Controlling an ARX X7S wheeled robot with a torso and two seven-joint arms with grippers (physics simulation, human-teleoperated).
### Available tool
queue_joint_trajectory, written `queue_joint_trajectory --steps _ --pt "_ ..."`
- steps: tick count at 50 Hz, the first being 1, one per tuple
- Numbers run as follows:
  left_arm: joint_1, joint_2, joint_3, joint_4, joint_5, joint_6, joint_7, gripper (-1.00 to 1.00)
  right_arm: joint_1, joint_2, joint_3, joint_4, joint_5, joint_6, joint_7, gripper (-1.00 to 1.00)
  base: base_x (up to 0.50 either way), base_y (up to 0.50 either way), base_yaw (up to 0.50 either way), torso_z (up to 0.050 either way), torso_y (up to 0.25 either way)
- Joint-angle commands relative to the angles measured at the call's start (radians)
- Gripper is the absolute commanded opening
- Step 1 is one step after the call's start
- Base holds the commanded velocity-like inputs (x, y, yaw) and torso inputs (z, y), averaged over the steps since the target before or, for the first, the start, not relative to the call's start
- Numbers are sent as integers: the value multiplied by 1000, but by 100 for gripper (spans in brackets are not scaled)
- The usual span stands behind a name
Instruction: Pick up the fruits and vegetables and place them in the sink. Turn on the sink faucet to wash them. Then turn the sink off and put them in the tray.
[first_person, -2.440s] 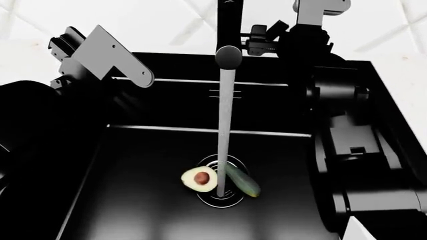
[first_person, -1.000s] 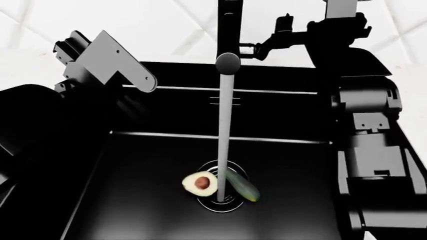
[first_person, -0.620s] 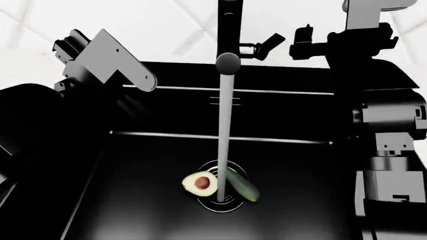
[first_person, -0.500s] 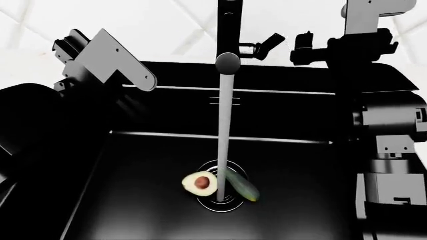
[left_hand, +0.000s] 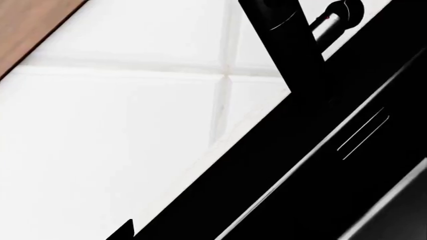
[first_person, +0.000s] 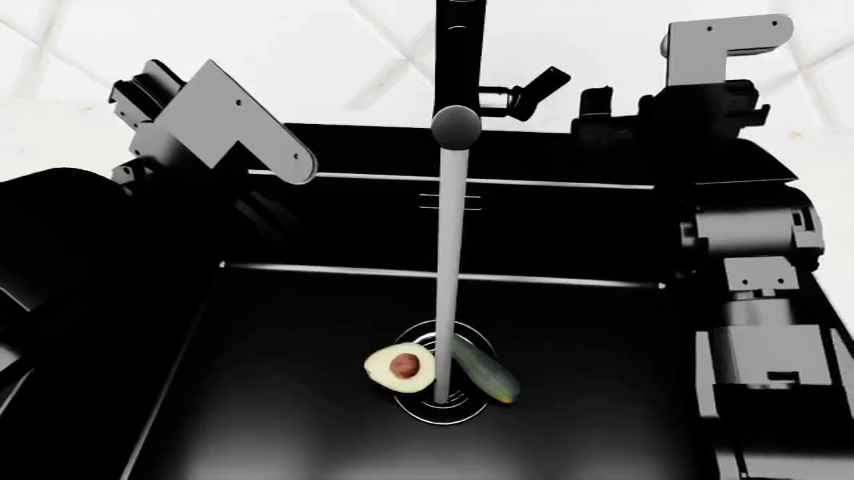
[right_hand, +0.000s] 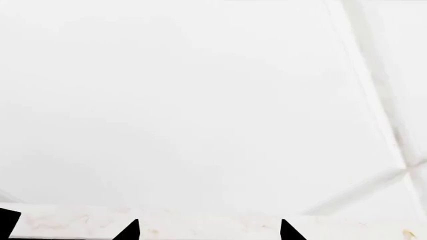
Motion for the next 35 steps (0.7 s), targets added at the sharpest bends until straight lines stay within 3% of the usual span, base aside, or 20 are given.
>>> queue_joint_trajectory --steps 1,35 --pt "3 1 4 -3 4 6 2 100 67 -46 -25 204 -11 -122 -19 100 0 0 0 0 0" --pt "13 -10 -2 2 -2 12 -3 100 297 -169 -70 668 -19 -436 -95 100 0 0 0 0 0"
